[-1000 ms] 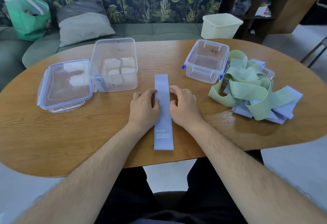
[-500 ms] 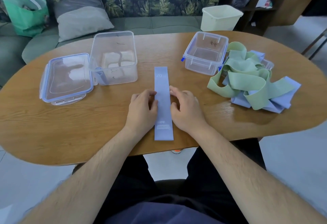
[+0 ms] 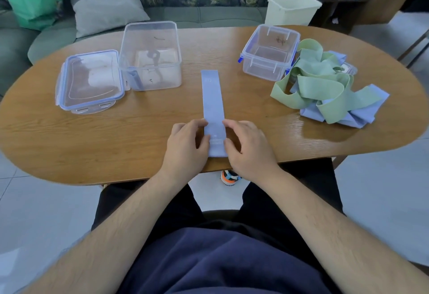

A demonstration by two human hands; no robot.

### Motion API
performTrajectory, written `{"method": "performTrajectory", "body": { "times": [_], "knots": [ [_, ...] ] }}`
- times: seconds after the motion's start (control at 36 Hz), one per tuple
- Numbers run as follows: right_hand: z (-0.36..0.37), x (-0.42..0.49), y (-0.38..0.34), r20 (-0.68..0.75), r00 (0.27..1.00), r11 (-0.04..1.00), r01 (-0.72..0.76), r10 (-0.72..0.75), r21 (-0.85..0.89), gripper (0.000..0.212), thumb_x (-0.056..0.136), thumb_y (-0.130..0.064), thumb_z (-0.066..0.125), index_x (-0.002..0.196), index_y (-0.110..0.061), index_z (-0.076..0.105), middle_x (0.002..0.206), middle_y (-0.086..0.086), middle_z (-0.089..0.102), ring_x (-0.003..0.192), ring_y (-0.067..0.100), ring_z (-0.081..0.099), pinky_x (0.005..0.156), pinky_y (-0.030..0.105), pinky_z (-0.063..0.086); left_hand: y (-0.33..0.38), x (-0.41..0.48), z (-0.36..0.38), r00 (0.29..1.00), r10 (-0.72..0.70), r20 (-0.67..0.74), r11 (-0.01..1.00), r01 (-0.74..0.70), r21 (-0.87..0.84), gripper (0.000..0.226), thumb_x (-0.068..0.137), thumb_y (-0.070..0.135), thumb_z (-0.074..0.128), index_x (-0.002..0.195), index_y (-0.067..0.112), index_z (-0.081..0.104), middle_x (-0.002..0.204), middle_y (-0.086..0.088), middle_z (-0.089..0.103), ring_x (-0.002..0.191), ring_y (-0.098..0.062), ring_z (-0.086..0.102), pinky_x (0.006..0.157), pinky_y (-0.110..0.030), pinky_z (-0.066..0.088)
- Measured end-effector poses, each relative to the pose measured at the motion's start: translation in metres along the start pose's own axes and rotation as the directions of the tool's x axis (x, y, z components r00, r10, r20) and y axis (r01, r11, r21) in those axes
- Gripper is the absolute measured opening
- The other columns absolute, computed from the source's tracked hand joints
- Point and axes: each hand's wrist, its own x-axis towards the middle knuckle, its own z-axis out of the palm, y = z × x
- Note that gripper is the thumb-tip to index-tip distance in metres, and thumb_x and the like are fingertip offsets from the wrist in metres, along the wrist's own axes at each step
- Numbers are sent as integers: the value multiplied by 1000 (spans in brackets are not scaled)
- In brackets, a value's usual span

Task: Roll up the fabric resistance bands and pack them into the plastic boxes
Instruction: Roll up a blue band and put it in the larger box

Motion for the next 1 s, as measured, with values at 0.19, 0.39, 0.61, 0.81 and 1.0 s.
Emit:
{"method": "performTrajectory", "body": {
  "times": [0.19,0.39,0.61,0.81,1.0],
  "knots": [
    [-3,-8,-1,-81,996,995,-24,31,94,35,96,-17,55,131,-20,59,118,-14,60,117,6,47,101,27,42,1,-7,-4,1000,-11,-28,1000,11,13,29,97,22,60,126,15,61,119,8,64,116,-15,44,100,-33,44],
    [-4,-26,-7,-11,1000,993,-3,5,118,40,95,-20,59,135,-17,59,127,-9,60,127,10,46,109,34,39,3,-21,-10,999,-23,24,999,24,-47,26,97,22,60,124,19,62,112,15,61,118,-13,48,100,-31,46],
    [-7,-34,-11,-23,999,993,-21,24,113,35,94,-18,61,128,-15,62,123,-8,62,121,11,47,106,27,39,13,-26,-18,998,-26,65,998,30,-61,15,94,15,63,108,21,63,97,16,59,93,-4,58,79,-10,44],
    [-14,-24,-12,47,999,1000,28,-29,11,34,92,-21,61,126,-16,63,121,-9,62,117,9,47,102,26,39,10,-27,-25,991,19,132,1000,-17,-20,14,93,13,64,105,20,61,101,12,53,93,3,56,76,-7,44],
    [-15,-25,-14,16,1000,999,16,-17,45,16,86,-13,65,101,-17,65,106,-9,57,104,8,48,89,6,34,13,-26,-27,988,45,145,999,-44,-7,12,92,12,66,98,20,60,100,14,50,90,4,58,76,-11,47]
  ]
}}
